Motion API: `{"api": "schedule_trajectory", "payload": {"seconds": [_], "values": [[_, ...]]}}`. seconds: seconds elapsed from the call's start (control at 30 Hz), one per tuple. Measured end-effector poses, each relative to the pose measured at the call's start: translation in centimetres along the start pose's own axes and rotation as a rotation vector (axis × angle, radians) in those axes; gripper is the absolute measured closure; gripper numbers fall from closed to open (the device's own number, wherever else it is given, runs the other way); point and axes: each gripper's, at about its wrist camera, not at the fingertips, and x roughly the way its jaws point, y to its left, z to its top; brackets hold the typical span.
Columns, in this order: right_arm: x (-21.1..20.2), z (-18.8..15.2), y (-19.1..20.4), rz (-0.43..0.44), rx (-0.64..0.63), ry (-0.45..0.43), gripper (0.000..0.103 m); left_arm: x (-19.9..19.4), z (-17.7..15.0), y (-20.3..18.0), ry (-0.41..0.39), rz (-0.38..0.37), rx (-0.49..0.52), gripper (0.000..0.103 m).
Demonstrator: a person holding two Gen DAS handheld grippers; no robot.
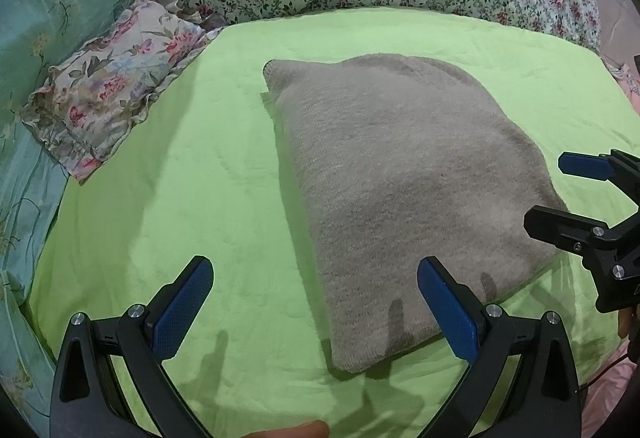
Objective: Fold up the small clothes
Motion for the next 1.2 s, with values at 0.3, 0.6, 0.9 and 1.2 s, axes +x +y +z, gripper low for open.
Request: {"api": "schedule_trajectory", "payload": {"seconds": [0.3, 0.6, 0.9, 1.2], "values": [[0.33, 0.36, -0.33, 0.000, 0.005, 0.006, 0.001, -0.01, 0.38, 0.38, -0.004, 0.008, -0.012, 0.001], [0.39, 0.48, -0.10, 0.003, 0.008, 0.008, 0.001, -0.26, 0.36, 0.04, -0.007, 0.007, -0.017, 0.001], [0.23, 0.14, -0.45, -0.003, 0.022, 0.010, 0.001, -0.28, 0.17, -0.15, -0.005, -0.003, -0.018, 0.001], [0.16, 0.18, -0.49, 0.000, 0.022, 0.008, 0.001, -0.57, 0.16, -0.33, -0.012, -0.008, -0.017, 0.001]]}}
